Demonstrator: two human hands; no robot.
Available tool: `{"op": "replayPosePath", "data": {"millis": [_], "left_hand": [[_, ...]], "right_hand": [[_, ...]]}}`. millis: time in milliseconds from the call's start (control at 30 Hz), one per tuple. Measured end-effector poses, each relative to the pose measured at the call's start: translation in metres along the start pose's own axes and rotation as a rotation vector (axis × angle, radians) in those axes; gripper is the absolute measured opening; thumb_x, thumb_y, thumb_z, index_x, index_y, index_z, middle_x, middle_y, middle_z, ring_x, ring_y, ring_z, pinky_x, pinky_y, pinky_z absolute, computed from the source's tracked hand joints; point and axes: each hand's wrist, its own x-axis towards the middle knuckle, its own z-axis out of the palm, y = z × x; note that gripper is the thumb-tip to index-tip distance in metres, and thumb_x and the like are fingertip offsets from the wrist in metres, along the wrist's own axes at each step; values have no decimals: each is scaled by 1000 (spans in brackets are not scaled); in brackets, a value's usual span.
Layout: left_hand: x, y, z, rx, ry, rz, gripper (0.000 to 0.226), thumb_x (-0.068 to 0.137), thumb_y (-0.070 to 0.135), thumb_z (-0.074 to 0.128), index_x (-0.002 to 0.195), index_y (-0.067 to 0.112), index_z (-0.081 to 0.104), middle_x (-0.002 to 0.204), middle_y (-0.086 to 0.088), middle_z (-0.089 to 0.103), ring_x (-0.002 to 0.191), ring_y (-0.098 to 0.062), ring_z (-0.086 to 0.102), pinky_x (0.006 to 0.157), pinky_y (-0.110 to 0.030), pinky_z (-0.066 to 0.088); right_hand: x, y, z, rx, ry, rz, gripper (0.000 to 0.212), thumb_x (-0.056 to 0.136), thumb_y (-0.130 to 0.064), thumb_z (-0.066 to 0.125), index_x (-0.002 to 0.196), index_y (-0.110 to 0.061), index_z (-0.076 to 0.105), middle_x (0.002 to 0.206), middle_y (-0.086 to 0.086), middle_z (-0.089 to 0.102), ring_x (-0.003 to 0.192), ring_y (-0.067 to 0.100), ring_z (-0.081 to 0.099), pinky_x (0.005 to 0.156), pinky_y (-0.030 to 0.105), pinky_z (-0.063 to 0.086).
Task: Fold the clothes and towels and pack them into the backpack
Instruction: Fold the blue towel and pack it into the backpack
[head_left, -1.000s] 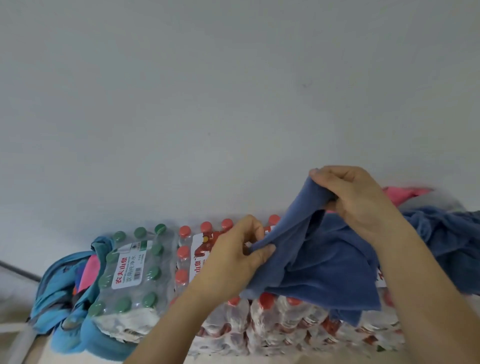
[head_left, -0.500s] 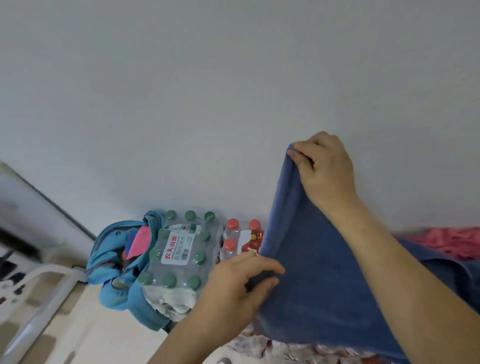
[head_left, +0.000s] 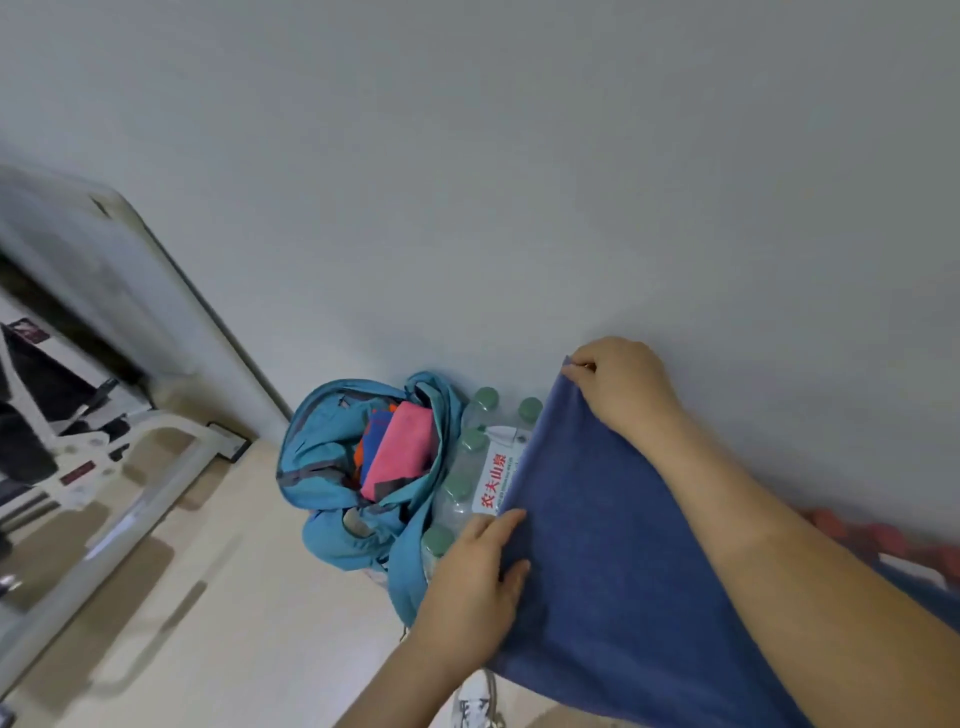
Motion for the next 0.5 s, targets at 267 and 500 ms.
{"op": "replayPosePath", "data": {"millis": [267,500], "left_hand": [[14,-38,-23,235,-43,-135,51,99,23,35,148,25,21,128,2,37,106,-25,54,86,-37,43],[16,-41,-35,438,-129,-265,62,94,14,32,149,28,8,127,-3,31,92,-30,58,64,-36,36]], "right_hand": [[22,-25,70,91,41,-78,22,97,-26,50,93,-14,68,89,7,64,83,24,57,67,27,30],[37,-35,97,85,81,-120,19,93,-24,57,89,-8,67,86,9,62,84,26,54,70,32,37]]}}
